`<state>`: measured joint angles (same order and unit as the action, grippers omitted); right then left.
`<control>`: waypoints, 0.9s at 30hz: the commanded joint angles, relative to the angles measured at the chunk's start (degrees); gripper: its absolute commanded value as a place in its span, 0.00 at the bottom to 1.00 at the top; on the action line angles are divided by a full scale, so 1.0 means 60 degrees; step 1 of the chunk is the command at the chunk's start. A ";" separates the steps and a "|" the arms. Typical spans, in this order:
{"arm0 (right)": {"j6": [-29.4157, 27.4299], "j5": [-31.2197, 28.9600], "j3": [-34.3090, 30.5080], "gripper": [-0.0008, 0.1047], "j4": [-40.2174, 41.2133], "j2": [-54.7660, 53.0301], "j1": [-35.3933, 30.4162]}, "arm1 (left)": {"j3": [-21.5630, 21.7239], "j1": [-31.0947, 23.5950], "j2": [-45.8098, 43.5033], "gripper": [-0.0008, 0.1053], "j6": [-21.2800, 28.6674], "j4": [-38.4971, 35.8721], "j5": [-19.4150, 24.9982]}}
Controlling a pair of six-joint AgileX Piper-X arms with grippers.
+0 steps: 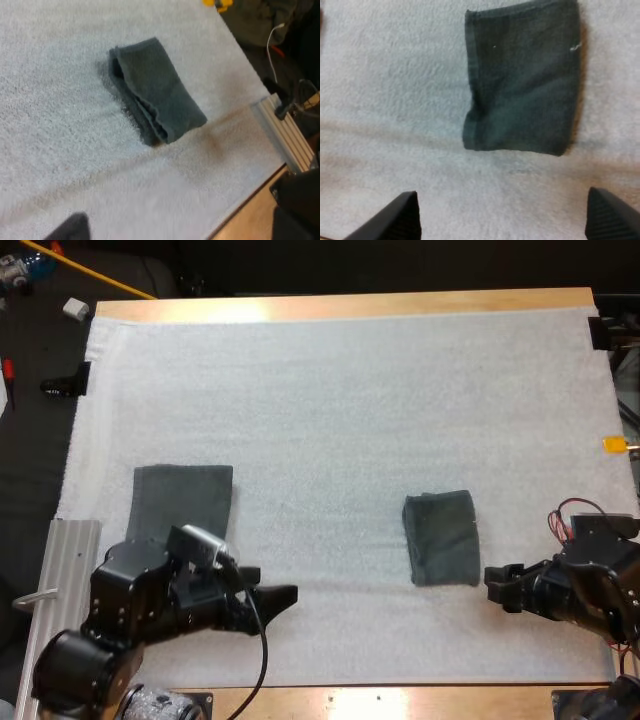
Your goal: Pick towel from pile, fold and stack
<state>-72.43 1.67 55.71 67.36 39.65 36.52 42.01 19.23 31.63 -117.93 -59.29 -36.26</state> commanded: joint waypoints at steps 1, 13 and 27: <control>-0.0094 -0.0258 0.0025 0.63 0.0275 -0.0009 -0.0043 | 0.0015 0.0009 0.0517 0.69 -0.0117 0.0689 -0.0165; -0.0422 -0.0152 0.0077 0.63 0.0286 -0.0054 -0.0007 | -0.0016 0.1046 0.2673 0.68 -0.1107 0.2849 -0.0151; -0.0517 -0.0196 0.0057 0.63 0.0607 -0.0053 0.0008 | 0.0037 0.2586 0.6715 0.68 -0.2734 0.6314 0.0287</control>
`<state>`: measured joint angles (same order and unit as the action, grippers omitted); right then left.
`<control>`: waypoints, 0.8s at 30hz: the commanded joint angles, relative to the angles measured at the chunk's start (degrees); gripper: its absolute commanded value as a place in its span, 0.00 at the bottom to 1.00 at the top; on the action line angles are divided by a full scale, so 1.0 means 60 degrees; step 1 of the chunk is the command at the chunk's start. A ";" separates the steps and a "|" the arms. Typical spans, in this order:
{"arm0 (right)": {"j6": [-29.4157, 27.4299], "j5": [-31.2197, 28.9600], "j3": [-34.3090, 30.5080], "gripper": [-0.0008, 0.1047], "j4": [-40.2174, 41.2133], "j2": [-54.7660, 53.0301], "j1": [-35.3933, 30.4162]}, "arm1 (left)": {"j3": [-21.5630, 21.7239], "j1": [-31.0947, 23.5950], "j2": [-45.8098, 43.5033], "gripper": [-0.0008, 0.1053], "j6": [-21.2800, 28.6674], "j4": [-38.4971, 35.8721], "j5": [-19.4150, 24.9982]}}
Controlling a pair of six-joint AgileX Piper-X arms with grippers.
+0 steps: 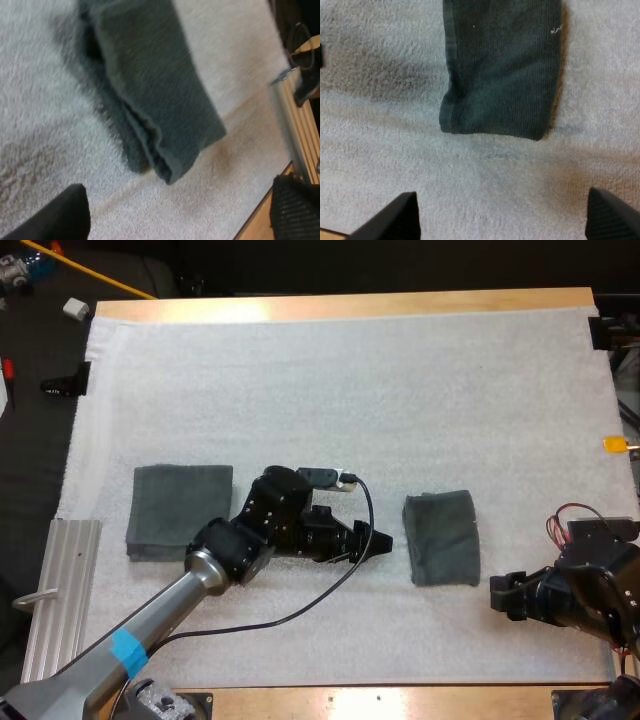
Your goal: Pick towel from pile, fold and stack
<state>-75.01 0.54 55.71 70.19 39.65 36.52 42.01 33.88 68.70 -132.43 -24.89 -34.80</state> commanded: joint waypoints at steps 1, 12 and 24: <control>-0.0080 -0.0039 0.0056 0.63 0.0072 -0.0027 0.0014 | 0.0054 0.0132 0.0443 0.68 -0.0249 0.0481 0.0023; -0.0125 -0.0072 0.0068 0.63 0.0103 -0.0024 0.0012 | 0.0277 0.0630 0.3215 0.68 -0.1468 0.2351 -0.0372; -0.0132 -0.0083 0.0081 0.63 0.0173 -0.0017 0.0028 | 0.1237 0.0627 0.4848 0.67 -0.2189 0.2206 -0.0597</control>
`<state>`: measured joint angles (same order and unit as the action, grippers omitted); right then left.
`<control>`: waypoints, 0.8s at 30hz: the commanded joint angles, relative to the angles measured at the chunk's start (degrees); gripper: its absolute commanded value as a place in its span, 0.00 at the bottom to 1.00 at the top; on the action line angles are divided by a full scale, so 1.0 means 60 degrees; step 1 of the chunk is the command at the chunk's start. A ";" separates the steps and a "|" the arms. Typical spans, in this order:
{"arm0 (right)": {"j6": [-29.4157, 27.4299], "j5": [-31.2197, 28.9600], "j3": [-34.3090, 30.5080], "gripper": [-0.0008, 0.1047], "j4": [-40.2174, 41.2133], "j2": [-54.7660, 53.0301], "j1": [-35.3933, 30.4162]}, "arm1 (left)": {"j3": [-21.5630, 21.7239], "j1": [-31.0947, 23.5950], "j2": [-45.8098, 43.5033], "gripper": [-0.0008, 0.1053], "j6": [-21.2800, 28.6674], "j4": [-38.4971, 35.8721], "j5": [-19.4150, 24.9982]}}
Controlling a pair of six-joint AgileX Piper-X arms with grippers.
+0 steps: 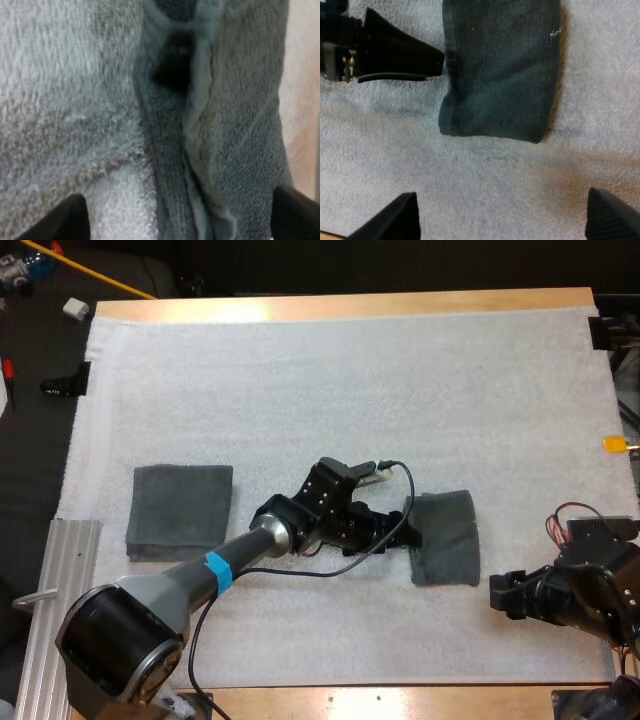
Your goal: Pick towel from pile, fold and stack
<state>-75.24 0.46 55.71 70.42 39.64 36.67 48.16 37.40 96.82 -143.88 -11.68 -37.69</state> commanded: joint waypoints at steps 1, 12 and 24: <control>-0.0069 -0.0055 0.0060 0.63 0.0077 -0.0041 0.0002 | 0.0198 0.0090 0.0120 0.68 -0.0273 0.0021 0.0005; -0.0072 -0.0029 0.0055 0.63 0.0096 -0.0024 0.0033 | 0.1233 0.0637 0.0711 0.68 -0.0528 -0.1077 0.0287; -0.0045 0.0031 0.0075 0.63 0.0158 -0.0034 0.0021 | 0.2309 0.1210 0.1383 0.65 -0.0881 -0.1690 0.0307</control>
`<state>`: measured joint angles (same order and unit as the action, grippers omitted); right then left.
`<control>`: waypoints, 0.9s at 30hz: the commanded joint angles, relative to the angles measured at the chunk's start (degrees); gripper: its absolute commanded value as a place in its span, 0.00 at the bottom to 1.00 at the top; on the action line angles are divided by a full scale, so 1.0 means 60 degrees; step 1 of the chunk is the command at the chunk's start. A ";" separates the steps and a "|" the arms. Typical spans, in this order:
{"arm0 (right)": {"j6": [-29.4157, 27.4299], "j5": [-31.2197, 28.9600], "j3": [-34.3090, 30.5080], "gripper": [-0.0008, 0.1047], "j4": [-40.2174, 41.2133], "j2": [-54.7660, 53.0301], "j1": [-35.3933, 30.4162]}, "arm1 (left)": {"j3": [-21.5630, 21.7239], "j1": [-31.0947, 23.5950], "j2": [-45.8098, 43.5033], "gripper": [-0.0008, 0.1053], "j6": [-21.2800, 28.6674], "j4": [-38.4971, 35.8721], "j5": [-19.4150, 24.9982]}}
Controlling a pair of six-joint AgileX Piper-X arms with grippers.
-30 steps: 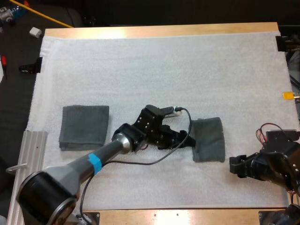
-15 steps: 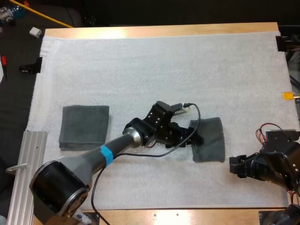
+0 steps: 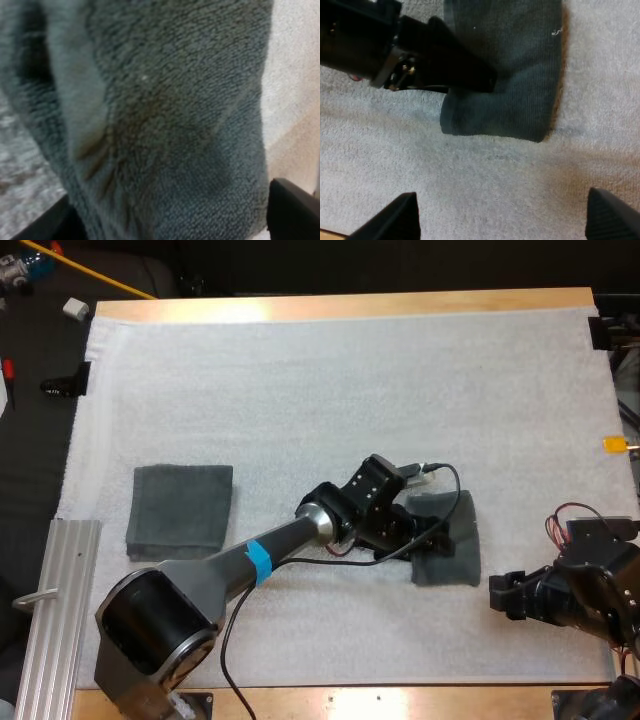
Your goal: Pick towel from pile, fold and stack
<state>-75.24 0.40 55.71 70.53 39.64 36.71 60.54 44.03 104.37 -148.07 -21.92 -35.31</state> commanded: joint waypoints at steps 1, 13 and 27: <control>-0.0047 0.0038 0.0069 0.63 0.0143 -0.0057 0.0017 | 0.0281 0.0113 0.0154 0.64 -0.0222 0.0057 -0.0116; -0.0090 0.0004 0.0072 0.63 0.0038 -0.0085 0.0048 | 0.0297 0.0006 -0.0140 0.01 0.0605 -0.0101 -0.0252; -0.0073 -0.0032 0.0053 0.64 0.0019 -0.0032 0.0019 | 0.0370 -0.1897 -0.2679 0.01 0.5100 -0.4303 0.1252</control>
<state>-75.39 0.50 55.71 70.53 39.64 36.82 62.53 34.74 90.96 -122.50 -42.23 -29.85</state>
